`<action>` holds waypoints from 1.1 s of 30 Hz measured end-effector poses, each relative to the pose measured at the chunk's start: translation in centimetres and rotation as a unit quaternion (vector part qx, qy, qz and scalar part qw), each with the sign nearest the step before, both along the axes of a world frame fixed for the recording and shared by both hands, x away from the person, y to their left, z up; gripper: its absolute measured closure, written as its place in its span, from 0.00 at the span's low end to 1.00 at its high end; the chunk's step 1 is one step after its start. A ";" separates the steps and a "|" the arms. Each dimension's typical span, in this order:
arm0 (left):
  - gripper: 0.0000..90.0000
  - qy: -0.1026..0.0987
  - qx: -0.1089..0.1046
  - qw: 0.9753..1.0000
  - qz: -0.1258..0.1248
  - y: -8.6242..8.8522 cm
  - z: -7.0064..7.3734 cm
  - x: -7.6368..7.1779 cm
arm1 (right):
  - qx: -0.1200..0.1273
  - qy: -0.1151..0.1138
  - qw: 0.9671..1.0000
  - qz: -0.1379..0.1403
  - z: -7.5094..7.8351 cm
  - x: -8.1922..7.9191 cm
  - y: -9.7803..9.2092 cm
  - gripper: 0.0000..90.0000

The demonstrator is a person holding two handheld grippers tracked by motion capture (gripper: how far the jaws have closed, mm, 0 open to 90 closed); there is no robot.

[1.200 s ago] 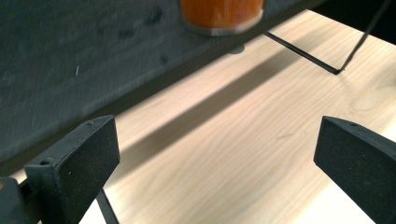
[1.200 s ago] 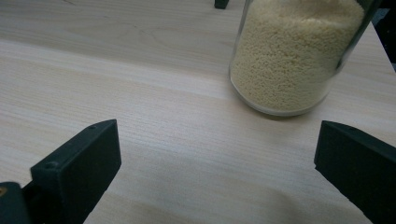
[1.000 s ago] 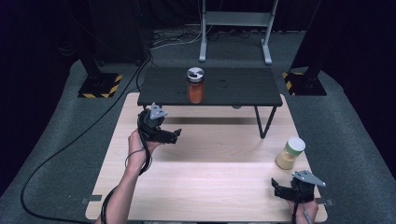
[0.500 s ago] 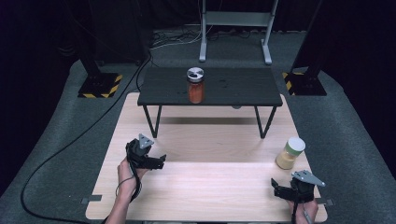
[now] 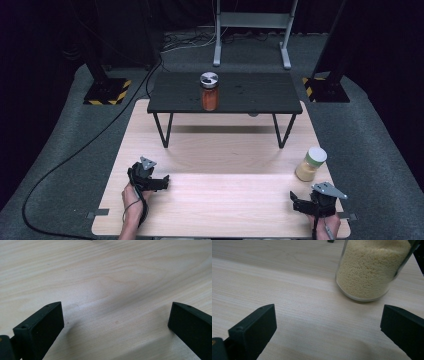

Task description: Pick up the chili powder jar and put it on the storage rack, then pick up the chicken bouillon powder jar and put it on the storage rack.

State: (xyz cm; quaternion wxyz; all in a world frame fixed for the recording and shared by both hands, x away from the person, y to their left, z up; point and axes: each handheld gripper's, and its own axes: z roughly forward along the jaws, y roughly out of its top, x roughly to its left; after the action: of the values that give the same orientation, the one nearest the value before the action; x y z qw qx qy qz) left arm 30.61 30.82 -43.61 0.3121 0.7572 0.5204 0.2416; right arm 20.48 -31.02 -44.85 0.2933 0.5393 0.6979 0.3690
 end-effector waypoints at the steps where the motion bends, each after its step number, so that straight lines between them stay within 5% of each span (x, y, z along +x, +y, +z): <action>1: 0.00 0.000 -0.005 1.000 0.000 0.2 -0.1 0.0 | 0.000 0.000 1.000 0.000 0.0 0.0 0.0 0.00; 3: 0.00 0.008 -0.022 1.000 0.004 0.8 -0.2 0.2 | -0.002 -0.001 1.000 0.001 0.0 0.0 0.0 0.00; 33: 0.00 0.007 -0.023 1.000 0.010 0.6 -0.3 0.1 | -0.003 -0.001 1.000 -0.005 0.0 0.0 0.1 0.00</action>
State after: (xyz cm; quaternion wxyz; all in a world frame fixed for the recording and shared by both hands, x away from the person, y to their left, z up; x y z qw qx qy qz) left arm 30.66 31.46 -43.88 0.3236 0.7461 0.5355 0.2275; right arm 20.43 -30.88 -44.88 0.2975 0.5415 0.6957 0.3665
